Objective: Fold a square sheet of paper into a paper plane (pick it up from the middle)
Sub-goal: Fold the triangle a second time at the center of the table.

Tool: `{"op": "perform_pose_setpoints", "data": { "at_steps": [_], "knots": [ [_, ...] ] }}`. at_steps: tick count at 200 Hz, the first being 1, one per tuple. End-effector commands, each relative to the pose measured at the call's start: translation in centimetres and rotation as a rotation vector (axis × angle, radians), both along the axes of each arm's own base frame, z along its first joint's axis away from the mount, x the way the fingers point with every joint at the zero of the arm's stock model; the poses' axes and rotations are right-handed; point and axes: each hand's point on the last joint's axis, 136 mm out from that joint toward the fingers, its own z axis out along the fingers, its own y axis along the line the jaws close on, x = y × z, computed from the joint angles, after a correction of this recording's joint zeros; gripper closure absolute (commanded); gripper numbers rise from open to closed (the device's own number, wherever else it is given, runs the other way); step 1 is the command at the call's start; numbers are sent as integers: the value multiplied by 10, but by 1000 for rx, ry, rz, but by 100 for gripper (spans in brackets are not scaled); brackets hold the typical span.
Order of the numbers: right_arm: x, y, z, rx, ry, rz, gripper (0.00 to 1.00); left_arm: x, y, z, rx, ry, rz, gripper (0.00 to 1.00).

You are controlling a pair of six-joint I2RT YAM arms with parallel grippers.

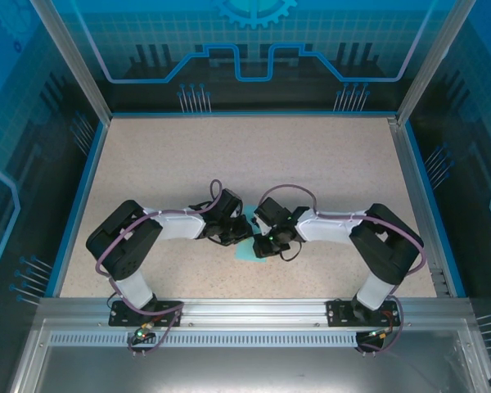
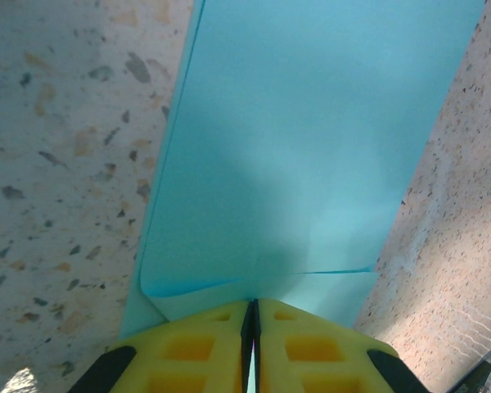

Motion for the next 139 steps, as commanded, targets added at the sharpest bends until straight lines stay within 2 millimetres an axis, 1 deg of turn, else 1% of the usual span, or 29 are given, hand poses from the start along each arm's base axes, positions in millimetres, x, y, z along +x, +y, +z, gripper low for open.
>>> {"op": "perform_pose_setpoints", "data": {
  "at_steps": [1,28,45,56,80,93,105,118,139],
  "knots": [
    [-33,-39,-28,-115,109,-24,93,-34,36,-43,184,143,34,88],
    [-53,-62,-36,-128,129,-34,93,-34,35,-43,181,141,31,88],
    [-56,-63,-34,-106,130,-34,93,-33,34,-41,176,136,29,88],
    [-52,-57,-26,-79,111,-33,93,-33,34,-40,174,134,25,88],
    [-35,-38,4,11,34,-31,93,-32,34,-39,175,131,25,87],
    [-24,-33,20,41,-20,-38,93,-32,34,-39,174,130,26,88],
    [-16,-29,30,63,-51,-45,93,-32,33,-39,171,130,24,88],
    [-8,-26,34,79,-60,-52,93,-31,32,-39,168,130,22,87],
    [-4,-22,26,67,-35,-51,93,-30,30,-37,161,124,18,88]
  ]
}}
